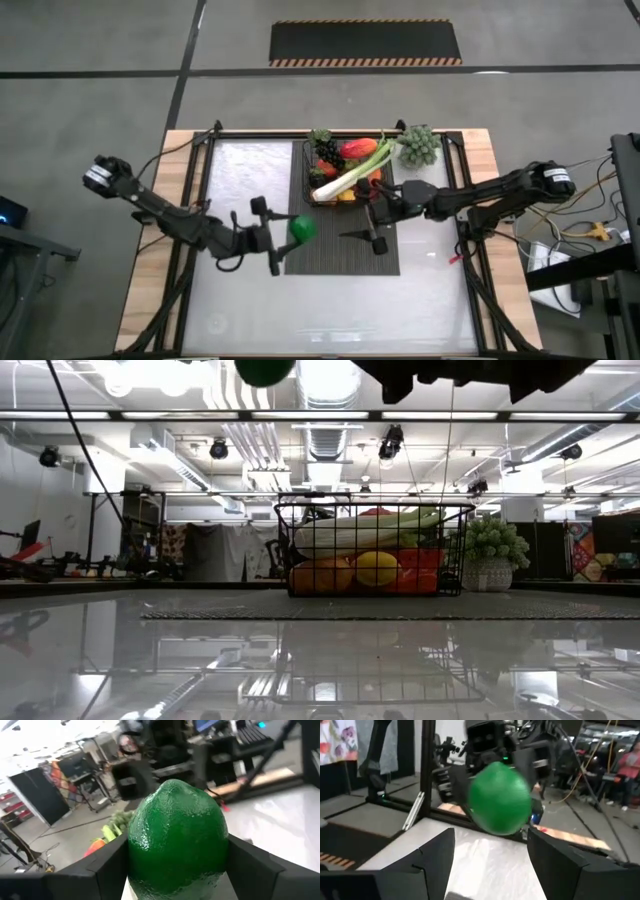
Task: Build produce basket
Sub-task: Put the lime into the wire basket
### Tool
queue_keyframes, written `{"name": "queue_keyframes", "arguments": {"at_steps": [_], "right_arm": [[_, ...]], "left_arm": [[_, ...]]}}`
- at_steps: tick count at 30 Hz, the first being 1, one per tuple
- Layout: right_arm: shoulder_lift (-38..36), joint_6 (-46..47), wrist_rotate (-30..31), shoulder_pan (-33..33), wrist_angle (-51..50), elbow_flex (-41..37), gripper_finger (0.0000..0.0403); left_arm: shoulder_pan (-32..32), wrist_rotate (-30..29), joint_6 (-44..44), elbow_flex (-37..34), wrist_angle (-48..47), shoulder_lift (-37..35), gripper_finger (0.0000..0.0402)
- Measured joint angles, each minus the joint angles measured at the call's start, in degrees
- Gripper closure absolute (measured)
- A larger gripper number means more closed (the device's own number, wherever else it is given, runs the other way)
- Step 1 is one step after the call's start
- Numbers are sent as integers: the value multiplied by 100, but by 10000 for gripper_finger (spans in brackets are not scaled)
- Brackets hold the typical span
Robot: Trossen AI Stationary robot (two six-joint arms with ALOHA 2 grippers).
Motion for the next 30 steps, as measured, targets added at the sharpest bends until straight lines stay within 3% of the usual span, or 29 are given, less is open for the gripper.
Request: {"name": "queue_keyframes", "arguments": {"at_steps": [6, 11, 18, 24, 30], "right_arm": [[38, 617, -43, -22, -118, 52, 143], [123, 489, 75, -18, -139, 239, 108], [201, 253, 359, -20, -255, 461, 104], [199, 240, 361, -20, -269, 494, 103], [210, 137, 332, -21, -273, 490, 104]], "left_arm": [[400, 151, -10, -200, 848, 168, 140], [588, 452, -11, -183, 1434, 396, 140], [763, 959, -20, -183, 2434, 814, 140], [981, 1063, -89, -77, 3339, 1297, 140], [1101, 1243, -152, 165, 3493, 1605, 139]]}}
